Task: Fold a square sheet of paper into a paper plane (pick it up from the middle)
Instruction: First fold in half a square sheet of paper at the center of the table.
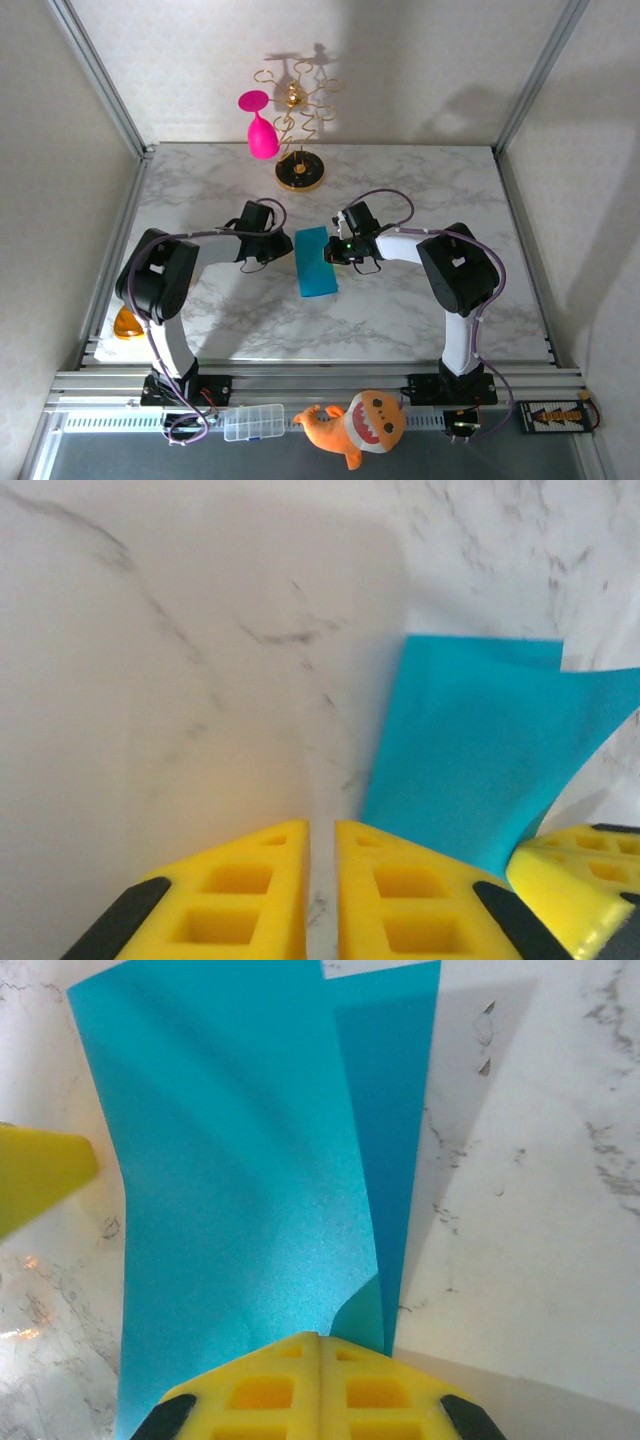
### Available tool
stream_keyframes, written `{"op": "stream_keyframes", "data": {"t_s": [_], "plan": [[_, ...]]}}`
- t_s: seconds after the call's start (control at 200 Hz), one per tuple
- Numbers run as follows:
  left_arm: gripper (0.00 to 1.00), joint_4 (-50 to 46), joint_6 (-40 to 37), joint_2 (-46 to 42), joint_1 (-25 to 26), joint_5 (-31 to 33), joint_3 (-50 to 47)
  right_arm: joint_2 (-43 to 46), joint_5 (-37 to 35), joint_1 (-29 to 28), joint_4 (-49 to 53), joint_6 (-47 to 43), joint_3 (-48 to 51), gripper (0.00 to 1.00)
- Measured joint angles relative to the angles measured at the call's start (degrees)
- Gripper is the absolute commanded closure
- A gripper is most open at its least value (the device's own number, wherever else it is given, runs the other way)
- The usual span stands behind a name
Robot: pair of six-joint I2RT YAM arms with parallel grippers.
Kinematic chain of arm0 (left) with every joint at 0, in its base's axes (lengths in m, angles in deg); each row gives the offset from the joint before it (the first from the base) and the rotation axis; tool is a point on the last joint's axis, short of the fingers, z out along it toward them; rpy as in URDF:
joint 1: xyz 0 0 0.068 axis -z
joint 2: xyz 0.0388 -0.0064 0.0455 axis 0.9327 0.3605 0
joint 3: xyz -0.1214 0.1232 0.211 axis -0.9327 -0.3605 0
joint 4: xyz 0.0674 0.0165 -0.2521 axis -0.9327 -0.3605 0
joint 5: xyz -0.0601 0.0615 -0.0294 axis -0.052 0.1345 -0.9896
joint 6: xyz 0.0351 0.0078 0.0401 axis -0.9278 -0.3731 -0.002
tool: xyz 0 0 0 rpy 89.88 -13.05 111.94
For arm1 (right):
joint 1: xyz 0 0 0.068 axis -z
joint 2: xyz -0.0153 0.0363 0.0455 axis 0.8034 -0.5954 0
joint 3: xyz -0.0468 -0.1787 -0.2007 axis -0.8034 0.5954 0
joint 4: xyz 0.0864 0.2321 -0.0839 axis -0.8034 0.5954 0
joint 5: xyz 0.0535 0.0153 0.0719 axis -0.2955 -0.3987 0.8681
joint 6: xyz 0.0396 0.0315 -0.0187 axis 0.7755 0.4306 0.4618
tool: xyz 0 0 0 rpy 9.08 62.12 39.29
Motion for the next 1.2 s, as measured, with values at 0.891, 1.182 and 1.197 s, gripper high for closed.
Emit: {"op": "stream_keyframes", "data": {"t_s": [0.891, 1.182, 1.197], "plan": [[0.86, 5.1, 1.5, 7.5, 1.6, -1.0, 6.1, 0.0, -0.8, 0.0, -0.2, -0.7, 0.0, 1.00], [0.86, 3.1, 0.2, 7.8, -2.6, 0.6, 8.3, 0.1, -0.9, 0.0, -0.6, -0.7, 0.2, 1.00], [0.86, 3.2, 0.3, 7.8, -2.6, 0.6, 8.3, 0.1, -0.9, 0.0, -0.6, -0.7, 0.2, 1.00]]}}
